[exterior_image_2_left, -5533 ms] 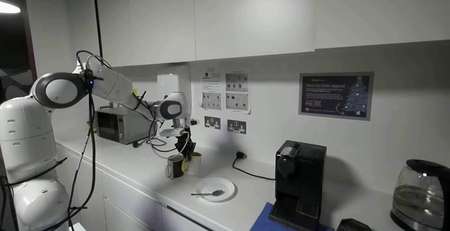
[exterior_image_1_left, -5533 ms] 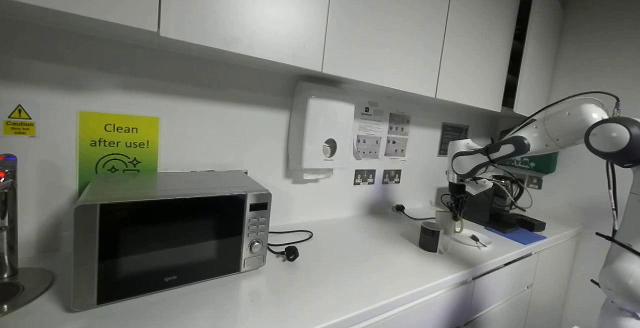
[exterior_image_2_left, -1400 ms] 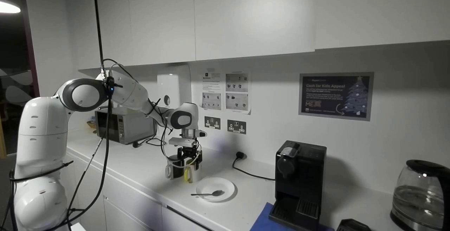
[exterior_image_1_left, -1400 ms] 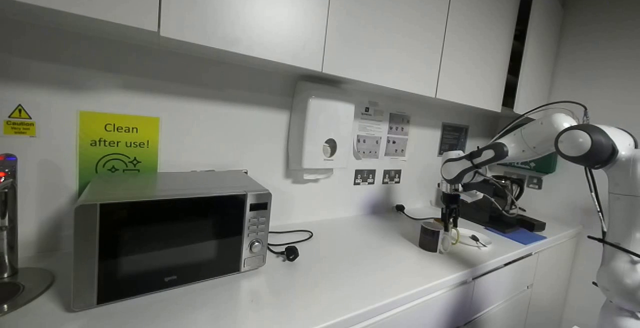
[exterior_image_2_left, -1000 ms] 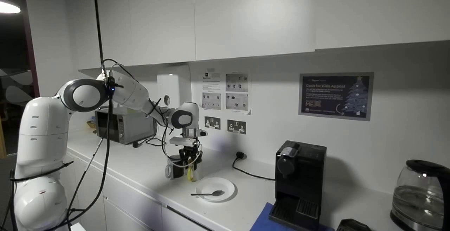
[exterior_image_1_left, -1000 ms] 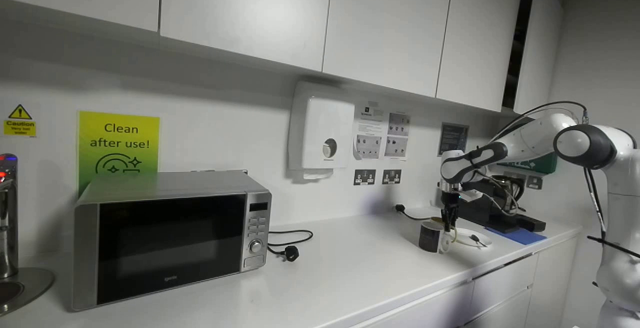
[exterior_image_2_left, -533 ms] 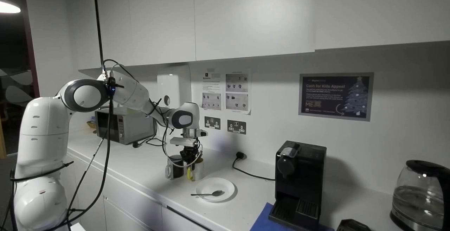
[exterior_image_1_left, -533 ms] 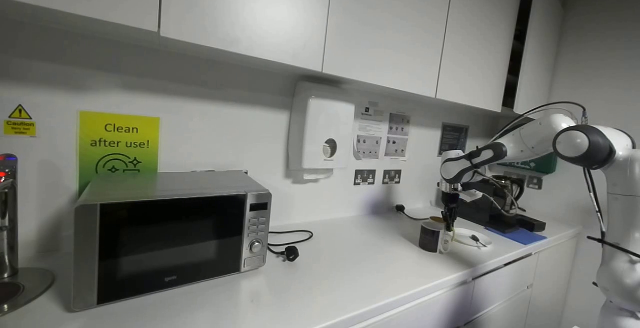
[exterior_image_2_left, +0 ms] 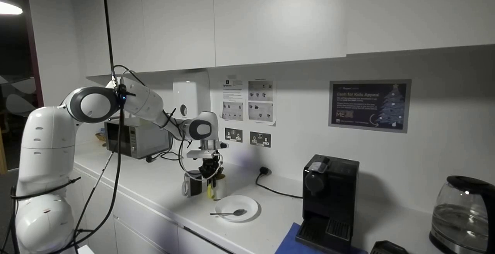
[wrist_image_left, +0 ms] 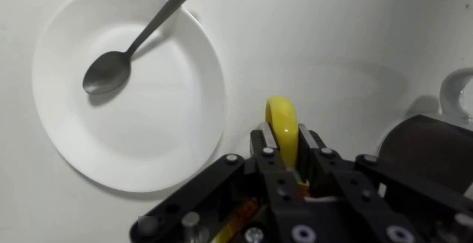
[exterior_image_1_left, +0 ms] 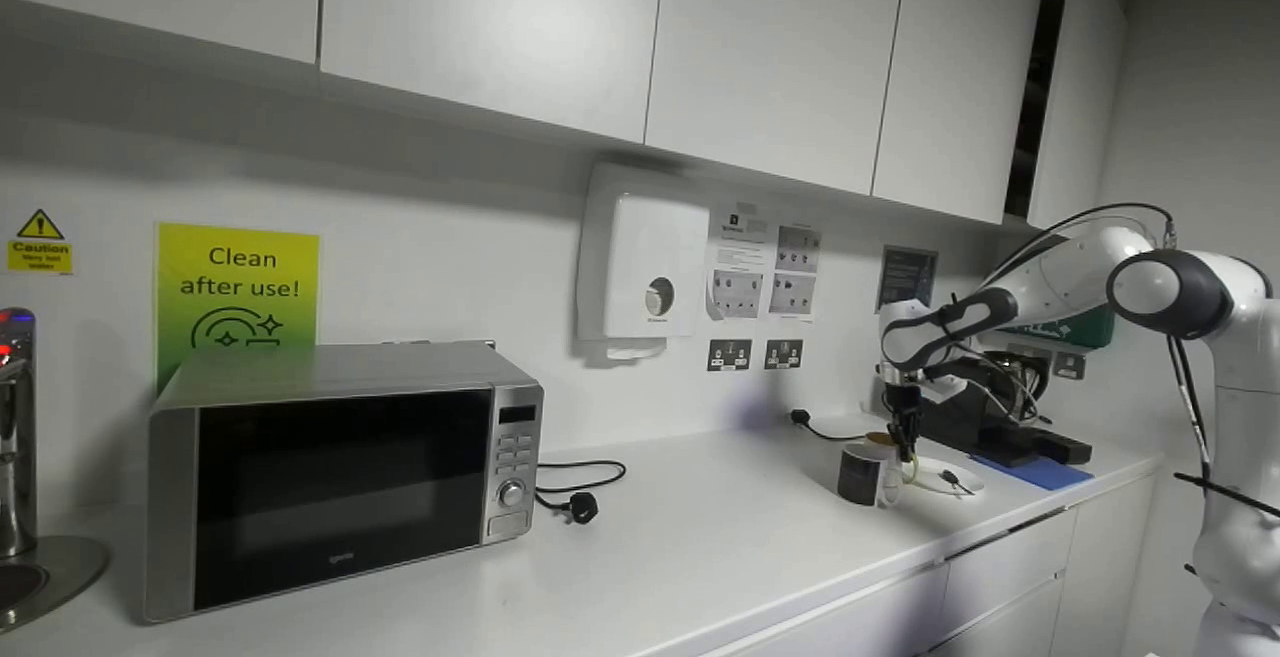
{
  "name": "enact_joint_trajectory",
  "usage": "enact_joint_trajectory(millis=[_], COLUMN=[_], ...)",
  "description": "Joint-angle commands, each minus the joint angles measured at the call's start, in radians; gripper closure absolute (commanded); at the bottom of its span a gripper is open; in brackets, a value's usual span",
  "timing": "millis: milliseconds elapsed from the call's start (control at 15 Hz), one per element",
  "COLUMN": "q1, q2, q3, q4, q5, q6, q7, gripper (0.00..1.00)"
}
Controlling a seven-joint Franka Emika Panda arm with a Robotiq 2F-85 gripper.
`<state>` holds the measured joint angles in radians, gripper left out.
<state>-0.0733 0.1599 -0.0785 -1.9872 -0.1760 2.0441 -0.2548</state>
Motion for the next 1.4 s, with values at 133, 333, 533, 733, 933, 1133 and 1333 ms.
enact_joint_trajectory(millis=[133,333,533,733,933,1133,1333], q1=[0.020,0.028,0.038,0.044,0.047,0.055,0.058], q2=[-0.095,-0.144,-0.192,-0.254,-0.325,-0.378,-0.408], q3=[0.004,0.012,0.021,0.035,0.057,0.090,0.138], q4=[-0.030,-0.058,-0.079,-0.115,-0.159,-0.192,-0.220], q5=[-0.135,-0.190,-0.234,-0.277,-0.316,-0.362,-0.432], q6=[-0.075,-0.054,-0.048,-0.036,-0.037,-0.064,-0.083], q7=[0.097,0.133,0.165,0.198,0.252,0.344,0.447], gripper=[0.96,0.96,0.96,0.96,0.96,0.96,0.96])
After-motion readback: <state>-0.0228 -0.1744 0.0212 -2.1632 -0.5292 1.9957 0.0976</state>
